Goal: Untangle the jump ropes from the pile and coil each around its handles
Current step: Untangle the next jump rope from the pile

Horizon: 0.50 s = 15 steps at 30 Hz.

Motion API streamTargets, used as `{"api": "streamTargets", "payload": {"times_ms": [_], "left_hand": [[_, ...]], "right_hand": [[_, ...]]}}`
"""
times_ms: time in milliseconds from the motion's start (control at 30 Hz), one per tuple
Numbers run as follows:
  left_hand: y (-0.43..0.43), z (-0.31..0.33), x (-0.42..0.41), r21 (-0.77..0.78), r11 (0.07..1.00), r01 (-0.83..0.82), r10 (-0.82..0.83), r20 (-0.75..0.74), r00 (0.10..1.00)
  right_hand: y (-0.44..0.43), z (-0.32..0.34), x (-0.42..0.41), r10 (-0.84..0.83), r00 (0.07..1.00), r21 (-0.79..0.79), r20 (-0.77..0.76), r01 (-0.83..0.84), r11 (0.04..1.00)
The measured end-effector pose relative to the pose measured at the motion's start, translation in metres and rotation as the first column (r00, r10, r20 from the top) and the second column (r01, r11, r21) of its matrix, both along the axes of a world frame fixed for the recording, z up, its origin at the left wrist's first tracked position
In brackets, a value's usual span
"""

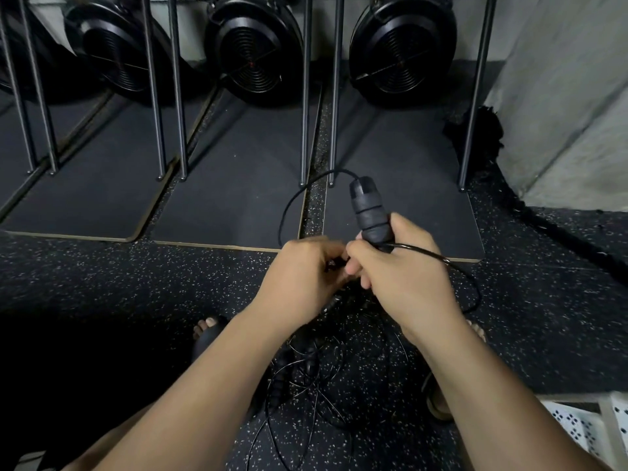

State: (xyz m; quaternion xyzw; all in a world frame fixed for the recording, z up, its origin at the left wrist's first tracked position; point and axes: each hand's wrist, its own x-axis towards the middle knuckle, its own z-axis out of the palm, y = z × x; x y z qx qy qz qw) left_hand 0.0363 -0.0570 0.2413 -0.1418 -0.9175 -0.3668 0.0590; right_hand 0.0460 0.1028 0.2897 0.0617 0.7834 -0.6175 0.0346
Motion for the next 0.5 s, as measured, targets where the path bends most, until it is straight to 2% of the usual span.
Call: {"api": "streamTargets", "payload": {"times_ms": [133, 233, 400, 500], "left_hand": [[0.003, 0.000, 0.002, 0.043, 0.999, -0.016, 0.012, 0.092, 0.996], [0.004, 0.001, 0.000, 0.054, 0.997, -0.050, 0.044, 0.106, 0.993], [0.002, -0.006, -0.002, -0.115, 0.990, -0.080, 0.101, 0.195, 0.975], [0.000, -0.010, -0.001, -0.174, 0.980, -0.098, 0.139, 0.246, 0.959]], "right_hand": [[0.003, 0.029, 0.003, -0.008, 0.999, -0.240, -0.049, -0.004, 0.971], [0.011, 0.053, 0.003, -0.057, 0.994, -0.406, -0.097, 0.013, 0.914], [0.020, 0.087, 0.008, -0.100, 0.974, -0.557, -0.202, -0.030, 0.830], [0.031, 0.106, 0.002, -0.162, 0.969, -0.639, -0.189, 0.004, 0.770]]}}
